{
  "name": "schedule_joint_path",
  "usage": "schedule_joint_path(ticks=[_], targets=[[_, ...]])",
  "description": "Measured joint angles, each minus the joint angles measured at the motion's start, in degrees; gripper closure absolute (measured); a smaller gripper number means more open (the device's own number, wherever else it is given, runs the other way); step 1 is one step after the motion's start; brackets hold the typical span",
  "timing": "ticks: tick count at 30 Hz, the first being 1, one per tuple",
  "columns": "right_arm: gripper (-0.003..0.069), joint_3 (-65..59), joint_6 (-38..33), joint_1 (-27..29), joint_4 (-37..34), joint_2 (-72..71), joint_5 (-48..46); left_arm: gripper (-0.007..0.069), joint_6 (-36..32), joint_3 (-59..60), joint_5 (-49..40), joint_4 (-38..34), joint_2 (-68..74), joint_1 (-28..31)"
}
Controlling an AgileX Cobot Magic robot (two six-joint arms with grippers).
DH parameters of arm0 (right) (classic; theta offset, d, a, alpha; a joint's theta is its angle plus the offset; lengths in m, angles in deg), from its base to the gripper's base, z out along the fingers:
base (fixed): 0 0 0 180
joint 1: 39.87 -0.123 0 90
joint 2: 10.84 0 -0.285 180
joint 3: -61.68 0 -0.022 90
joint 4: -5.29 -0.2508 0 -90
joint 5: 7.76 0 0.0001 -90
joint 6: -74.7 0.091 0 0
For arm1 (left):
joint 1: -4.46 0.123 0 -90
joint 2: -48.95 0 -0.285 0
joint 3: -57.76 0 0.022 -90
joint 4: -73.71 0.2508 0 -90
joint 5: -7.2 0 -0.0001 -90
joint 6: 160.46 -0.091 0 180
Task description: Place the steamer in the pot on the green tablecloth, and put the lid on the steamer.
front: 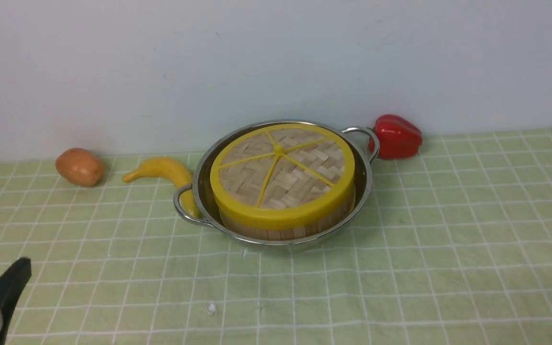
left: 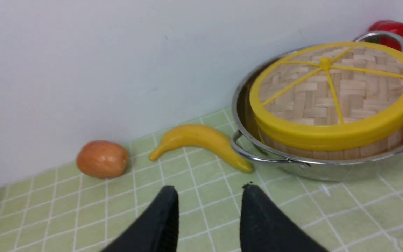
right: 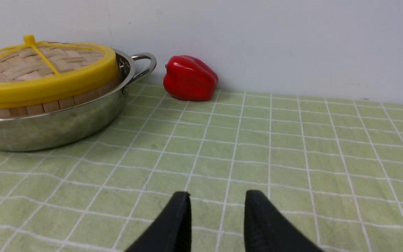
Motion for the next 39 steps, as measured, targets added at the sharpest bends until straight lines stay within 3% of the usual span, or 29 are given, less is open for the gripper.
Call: schedule_joint_path(ticks=[3, 7, 26, 29, 31, 34, 39], targets=[[0.0419, 0.0, 0.0, 0.0, 0.0, 0.0, 0.0, 0.0382, -0.1, 10.0, 6.4, -2.0, -8.2, 0.0], [0.0419, 0.0, 0.0, 0.0, 0.0, 0.0, 0.0, 0.0382, -0.1, 16.3, 6.3, -2.7, -14.2, 0.0], [0.0419, 0.0, 0.0, 0.0, 0.0, 0.0, 0.1, 0.0381, -1.4, 17.4, 1.6, 0.6, -19.1, 0.0], [0.0419, 0.0, 0.0, 0.0, 0.0, 0.0, 0.1, 0.0382, 4.1, 17.4, -0.3, 7.5, -19.1, 0.0], [0.0419, 0.0, 0.0, 0.0, 0.0, 0.0, 0.1, 0.0382, 11.4, 17.4, -1.7, 12.1, -19.1, 0.0], [0.0419, 0.0, 0.0, 0.0, 0.0, 0.0, 0.1, 0.0382, 17.8, 17.4, -1.7, 15.2, -19.1, 0.0], [0.0419, 0.0, 0.0, 0.0, 0.0, 0.0, 0.1, 0.0382, 20.3, 17.4, -1.7, 16.9, -19.1, 0.0]])
